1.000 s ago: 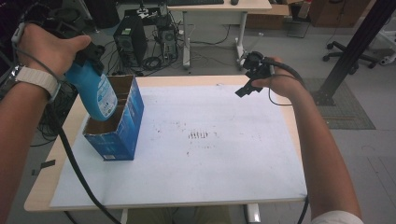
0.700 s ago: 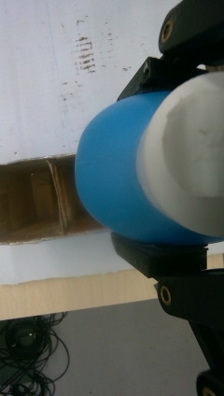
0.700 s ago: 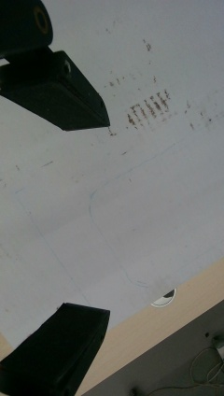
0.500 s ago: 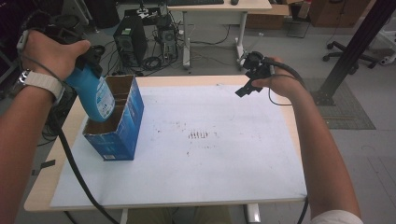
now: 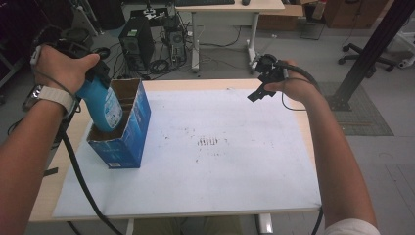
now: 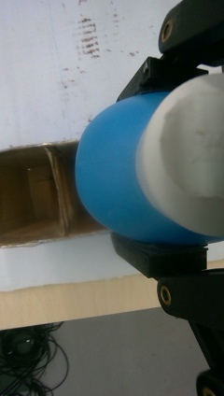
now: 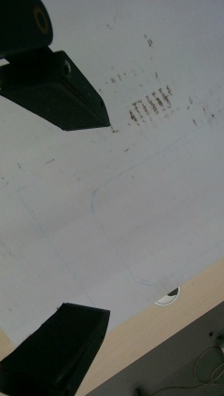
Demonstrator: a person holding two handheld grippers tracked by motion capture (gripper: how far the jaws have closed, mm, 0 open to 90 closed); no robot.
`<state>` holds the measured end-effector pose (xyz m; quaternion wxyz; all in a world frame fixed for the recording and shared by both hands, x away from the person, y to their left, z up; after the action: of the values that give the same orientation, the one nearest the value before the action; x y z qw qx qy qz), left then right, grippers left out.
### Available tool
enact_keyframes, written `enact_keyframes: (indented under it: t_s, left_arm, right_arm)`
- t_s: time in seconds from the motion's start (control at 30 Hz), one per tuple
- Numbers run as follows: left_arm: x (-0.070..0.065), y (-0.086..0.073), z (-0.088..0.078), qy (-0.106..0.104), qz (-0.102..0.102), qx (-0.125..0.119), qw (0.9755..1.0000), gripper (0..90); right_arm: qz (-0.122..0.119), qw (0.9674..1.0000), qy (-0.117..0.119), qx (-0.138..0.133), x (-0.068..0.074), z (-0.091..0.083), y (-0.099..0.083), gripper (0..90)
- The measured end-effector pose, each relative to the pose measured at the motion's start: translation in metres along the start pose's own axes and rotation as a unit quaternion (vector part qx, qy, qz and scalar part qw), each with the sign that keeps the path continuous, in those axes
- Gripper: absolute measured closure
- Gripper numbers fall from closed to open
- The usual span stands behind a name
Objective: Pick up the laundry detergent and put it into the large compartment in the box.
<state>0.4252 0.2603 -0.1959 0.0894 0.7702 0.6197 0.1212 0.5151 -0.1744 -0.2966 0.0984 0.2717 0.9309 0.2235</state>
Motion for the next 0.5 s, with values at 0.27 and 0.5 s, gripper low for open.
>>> enact_keyframes:
  t_s: [0.27,0.5]
  left_arm:
    - [0.003,-0.004,0.019,-0.004,0.002,0.003,1.0,37.1]
    - [0.003,-0.005,0.032,-0.006,0.005,0.003,1.0,37.1]
  right_arm:
    - [0.0,1.0,0.0,0.002,-0.001,0.002,-0.001,7.8]
    - [0.002,1.0,0.002,0.005,-0.002,0.005,-0.001,7.7]
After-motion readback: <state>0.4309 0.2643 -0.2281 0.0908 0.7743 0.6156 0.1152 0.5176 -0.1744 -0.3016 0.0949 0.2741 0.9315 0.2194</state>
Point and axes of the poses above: each handheld gripper's, and its own axes: z roughly forward along the jaws, y roughly out of its top, x roughly to its left, the point moved 6 cm from there along z, roughly forward along the jaws, and after that the axes turned 6 degrees about z, right-handed, at the moved point
